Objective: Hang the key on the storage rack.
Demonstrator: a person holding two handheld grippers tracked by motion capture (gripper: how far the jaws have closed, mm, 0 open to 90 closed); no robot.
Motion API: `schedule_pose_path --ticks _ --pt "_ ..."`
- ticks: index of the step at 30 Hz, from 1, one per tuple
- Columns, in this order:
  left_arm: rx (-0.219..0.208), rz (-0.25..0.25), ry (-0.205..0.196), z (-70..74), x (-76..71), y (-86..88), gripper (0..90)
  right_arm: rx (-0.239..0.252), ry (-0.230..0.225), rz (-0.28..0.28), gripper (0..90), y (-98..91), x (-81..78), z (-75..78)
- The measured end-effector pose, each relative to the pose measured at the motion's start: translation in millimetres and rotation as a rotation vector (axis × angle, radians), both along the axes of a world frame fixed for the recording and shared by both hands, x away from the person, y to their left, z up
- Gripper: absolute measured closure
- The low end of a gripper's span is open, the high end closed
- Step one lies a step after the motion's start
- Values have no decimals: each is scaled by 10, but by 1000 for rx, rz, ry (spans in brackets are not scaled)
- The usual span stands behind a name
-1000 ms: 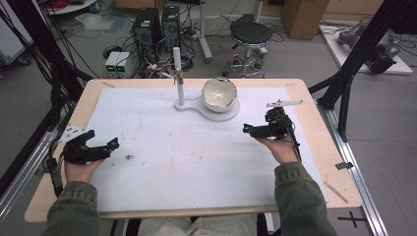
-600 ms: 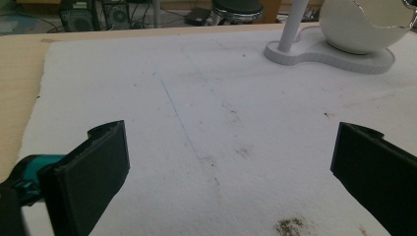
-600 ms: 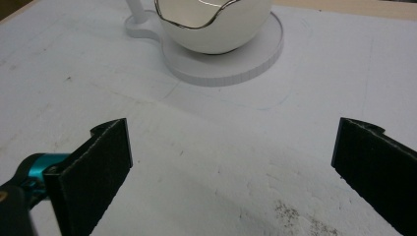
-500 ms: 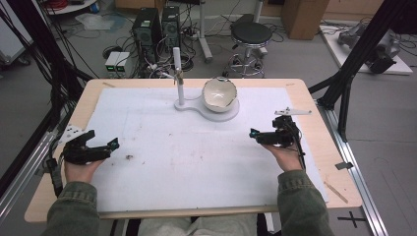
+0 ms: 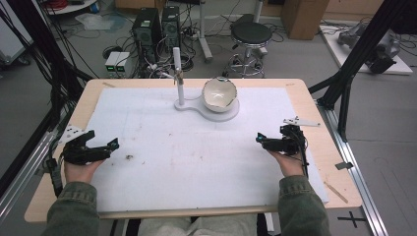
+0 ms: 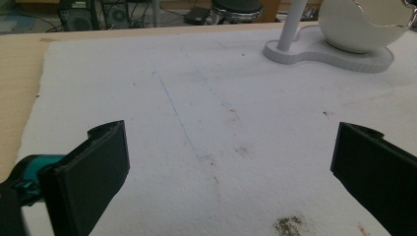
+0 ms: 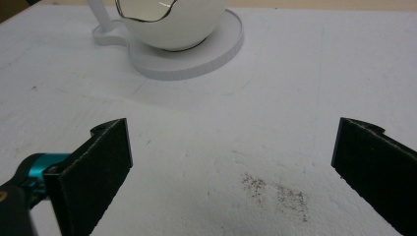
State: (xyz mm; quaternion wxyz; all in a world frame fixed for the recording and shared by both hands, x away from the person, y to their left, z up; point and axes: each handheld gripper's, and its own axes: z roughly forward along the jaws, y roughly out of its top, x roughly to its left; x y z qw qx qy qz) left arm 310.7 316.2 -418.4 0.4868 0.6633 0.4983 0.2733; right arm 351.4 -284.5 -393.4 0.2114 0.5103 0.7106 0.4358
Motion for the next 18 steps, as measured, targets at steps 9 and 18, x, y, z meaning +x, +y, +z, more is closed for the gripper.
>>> schedule_pose_path --ticks 9,18 --pt "-9 3 -2 2 -18 6 17 29 -147 -81 7 -66 -161 -59" --pt "-8 6 -7 -4 -9 7 17 69 -208 -124 7 -121 -227 -101"
